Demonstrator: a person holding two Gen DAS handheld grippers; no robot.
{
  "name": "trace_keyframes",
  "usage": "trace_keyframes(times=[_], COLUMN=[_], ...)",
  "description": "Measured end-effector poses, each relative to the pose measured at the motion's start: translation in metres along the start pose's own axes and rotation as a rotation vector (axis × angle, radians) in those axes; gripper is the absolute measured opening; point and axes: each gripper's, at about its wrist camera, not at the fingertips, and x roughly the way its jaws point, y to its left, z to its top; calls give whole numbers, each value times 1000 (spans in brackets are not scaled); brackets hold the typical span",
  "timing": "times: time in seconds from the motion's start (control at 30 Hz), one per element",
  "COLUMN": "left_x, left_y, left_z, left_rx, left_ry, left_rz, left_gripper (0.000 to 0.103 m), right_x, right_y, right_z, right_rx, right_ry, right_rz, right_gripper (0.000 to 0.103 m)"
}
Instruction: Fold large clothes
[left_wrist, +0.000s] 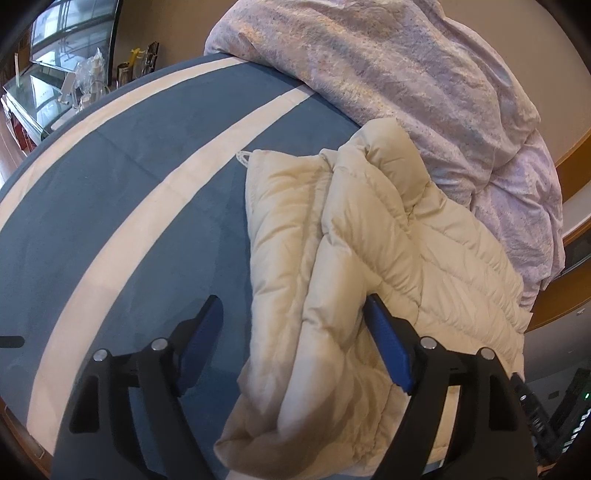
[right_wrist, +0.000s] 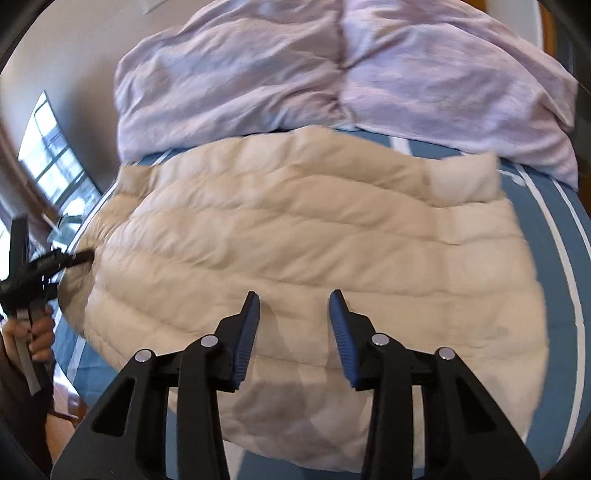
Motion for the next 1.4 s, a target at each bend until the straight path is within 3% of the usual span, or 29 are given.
trace_keyframes(times=[0.2, 0.3, 0.47, 0.73, 0.93, 1.03, 1.2, 1.4], left_x=[4, 7, 9, 14, 16, 13, 13, 15], left_y=[1, 3, 4, -2, -3, 1, 1, -2], left_z=[4, 5, 6, 8, 7, 7, 7, 7], left_rx=[-20, -36, -41, -48, -76, -88, -75, -72], left_ry=[2, 7, 11, 12, 22, 16, 15, 17], left_rz=[-29, -40, -52, -61, -85, -84, -80, -75], left_gripper=[79, 79, 79, 79, 70, 70, 74, 75], right_x=[0, 8, -1, 37, 34, 19, -3, 28], right_y=[19, 24, 15, 18, 20, 14, 5, -4], right_z=[-12, -21, -29, -30, -30, -26, -20, -7], right_rx=[-35, -58, -3, -35, -29, 11, 56, 89], right_ry=[-69, -48, -62, 32, 18, -27, -144, -65], right_rz=[-17, -58, -35, -84, -90, -29, -23, -27], right_gripper=[41, 41, 40, 41, 41, 41, 41, 41])
